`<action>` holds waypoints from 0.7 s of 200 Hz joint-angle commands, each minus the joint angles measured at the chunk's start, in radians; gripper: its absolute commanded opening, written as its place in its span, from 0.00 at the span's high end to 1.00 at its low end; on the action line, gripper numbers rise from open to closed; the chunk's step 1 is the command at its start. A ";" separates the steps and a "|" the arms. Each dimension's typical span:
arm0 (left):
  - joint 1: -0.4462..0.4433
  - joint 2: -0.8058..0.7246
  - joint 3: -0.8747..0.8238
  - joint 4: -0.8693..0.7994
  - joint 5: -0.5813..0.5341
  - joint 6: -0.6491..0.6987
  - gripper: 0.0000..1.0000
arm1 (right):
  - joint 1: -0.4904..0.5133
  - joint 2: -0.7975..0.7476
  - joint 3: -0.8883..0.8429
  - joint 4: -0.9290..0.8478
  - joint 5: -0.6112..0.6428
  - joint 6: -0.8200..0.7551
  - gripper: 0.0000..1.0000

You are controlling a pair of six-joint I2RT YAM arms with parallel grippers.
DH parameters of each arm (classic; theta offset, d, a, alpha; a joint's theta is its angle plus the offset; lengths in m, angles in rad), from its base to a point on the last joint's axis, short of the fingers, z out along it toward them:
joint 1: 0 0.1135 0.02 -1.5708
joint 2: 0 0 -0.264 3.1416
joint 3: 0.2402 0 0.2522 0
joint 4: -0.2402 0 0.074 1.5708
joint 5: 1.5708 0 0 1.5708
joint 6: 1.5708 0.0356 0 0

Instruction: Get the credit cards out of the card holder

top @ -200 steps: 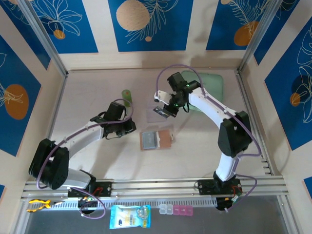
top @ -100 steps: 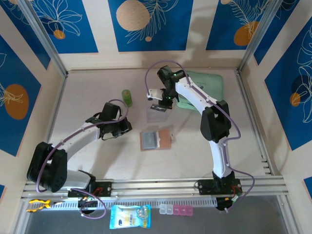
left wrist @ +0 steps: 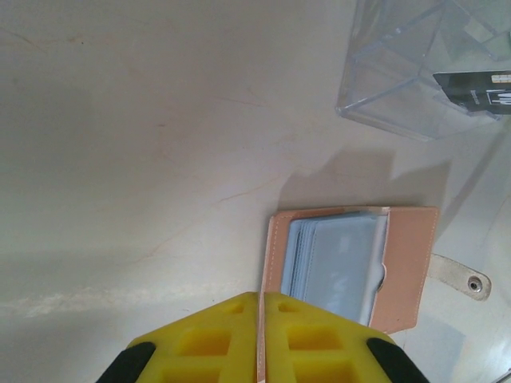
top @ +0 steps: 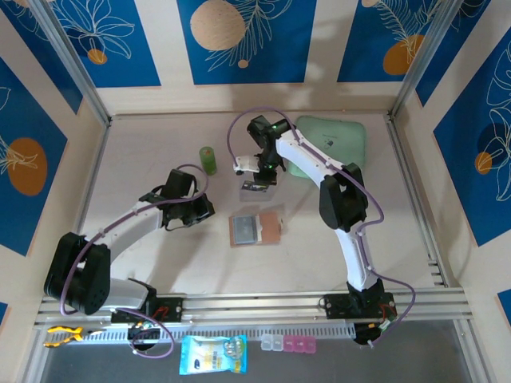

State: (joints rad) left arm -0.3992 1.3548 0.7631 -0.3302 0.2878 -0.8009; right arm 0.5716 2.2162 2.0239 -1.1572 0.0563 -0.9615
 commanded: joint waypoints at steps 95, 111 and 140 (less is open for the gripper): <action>0.017 -0.022 -0.012 -0.016 0.025 0.026 0.91 | -0.006 0.062 -0.041 -0.031 -0.076 -0.013 0.95; 0.019 -0.024 -0.010 -0.016 0.026 0.026 0.91 | -0.015 0.055 -0.029 -0.020 -0.087 0.004 0.80; 0.019 -0.020 -0.006 -0.022 0.021 0.027 0.91 | -0.029 0.023 -0.019 0.041 -0.060 0.039 0.72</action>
State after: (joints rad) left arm -0.3927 1.3521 0.7597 -0.3305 0.2955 -0.8009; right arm 0.5560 2.2559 2.0003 -1.1572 0.0109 -0.9485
